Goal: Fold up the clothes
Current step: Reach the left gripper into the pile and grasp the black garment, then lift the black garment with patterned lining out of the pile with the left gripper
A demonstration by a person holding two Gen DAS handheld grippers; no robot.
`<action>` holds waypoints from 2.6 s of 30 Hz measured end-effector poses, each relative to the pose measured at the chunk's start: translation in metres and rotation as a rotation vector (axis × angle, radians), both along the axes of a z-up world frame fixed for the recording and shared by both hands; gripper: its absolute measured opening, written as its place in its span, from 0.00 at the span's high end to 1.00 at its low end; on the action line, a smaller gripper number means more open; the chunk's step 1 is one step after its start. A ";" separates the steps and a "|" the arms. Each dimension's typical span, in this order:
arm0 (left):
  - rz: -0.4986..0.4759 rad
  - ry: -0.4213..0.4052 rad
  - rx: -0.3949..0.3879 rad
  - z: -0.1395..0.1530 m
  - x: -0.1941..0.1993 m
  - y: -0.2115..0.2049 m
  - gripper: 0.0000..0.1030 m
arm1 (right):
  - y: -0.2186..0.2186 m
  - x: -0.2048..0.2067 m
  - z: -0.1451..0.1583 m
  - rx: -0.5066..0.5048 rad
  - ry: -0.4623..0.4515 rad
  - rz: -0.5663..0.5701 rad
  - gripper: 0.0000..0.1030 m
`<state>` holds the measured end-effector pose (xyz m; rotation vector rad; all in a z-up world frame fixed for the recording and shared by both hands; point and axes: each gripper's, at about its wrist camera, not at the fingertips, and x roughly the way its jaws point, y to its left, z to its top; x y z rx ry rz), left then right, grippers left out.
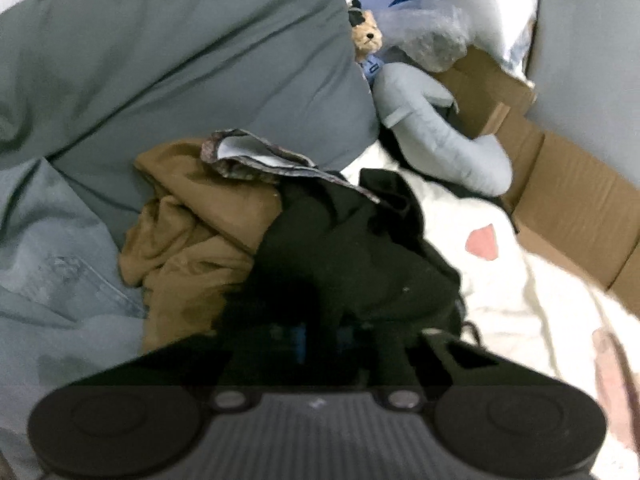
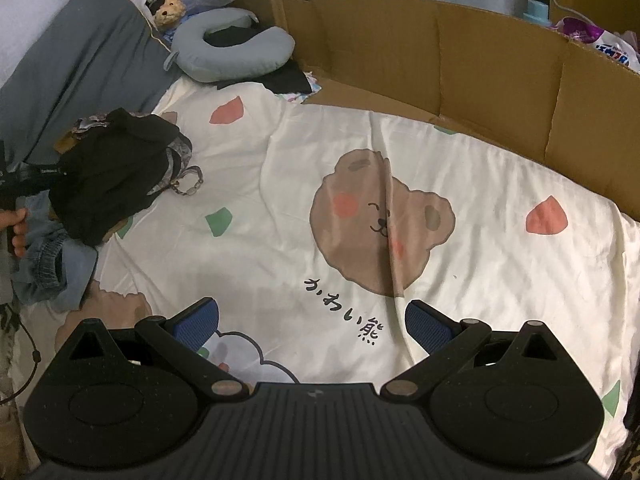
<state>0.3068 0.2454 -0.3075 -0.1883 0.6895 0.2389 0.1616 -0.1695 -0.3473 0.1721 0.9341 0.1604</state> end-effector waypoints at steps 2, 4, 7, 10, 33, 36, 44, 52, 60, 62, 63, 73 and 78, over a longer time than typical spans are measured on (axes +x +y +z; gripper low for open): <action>0.008 -0.031 -0.036 0.004 -0.006 -0.003 0.95 | -0.001 0.000 -0.001 -0.003 0.001 -0.007 0.01; -0.026 -0.048 -0.067 0.009 -0.012 -0.015 0.95 | -0.003 0.000 -0.001 0.005 0.004 -0.013 0.01; -0.093 -0.058 -0.101 0.013 -0.020 -0.036 0.97 | -0.005 0.001 -0.001 0.010 0.003 -0.020 0.01; -0.149 -0.055 -0.121 0.013 -0.027 -0.060 0.97 | -0.006 -0.001 -0.001 0.017 0.002 -0.026 0.01; -0.491 0.066 -0.238 -0.020 -0.066 -0.175 0.98 | -0.013 0.002 -0.004 0.071 0.025 -0.067 0.01; -0.510 0.092 -0.258 -0.026 -0.074 -0.183 0.98 | -0.014 0.002 -0.005 0.076 0.030 -0.071 0.01; -0.621 0.175 -0.268 -0.041 -0.093 -0.204 0.98 | -0.020 -0.003 -0.006 0.091 0.034 -0.077 0.01; -0.680 0.284 -0.355 -0.041 -0.111 -0.195 0.84 | -0.019 -0.006 -0.010 0.094 0.047 -0.057 0.01; -0.620 0.191 -0.402 -0.019 -0.109 -0.163 0.60 | -0.015 -0.008 -0.010 0.074 0.052 -0.046 0.01; -0.568 0.172 -0.418 -0.018 -0.106 -0.155 0.60 | -0.013 -0.007 -0.011 0.075 0.057 -0.048 0.01; -0.536 0.166 -0.417 -0.018 -0.102 -0.151 0.59 | -0.013 -0.007 -0.011 0.085 0.061 -0.051 0.01; -0.300 0.077 -0.390 -0.011 -0.084 -0.111 0.58 | -0.005 -0.006 -0.011 0.098 0.066 -0.040 0.01; -0.197 0.070 -0.373 -0.017 -0.075 -0.098 0.58 | -0.005 -0.005 -0.011 0.094 0.068 -0.040 0.01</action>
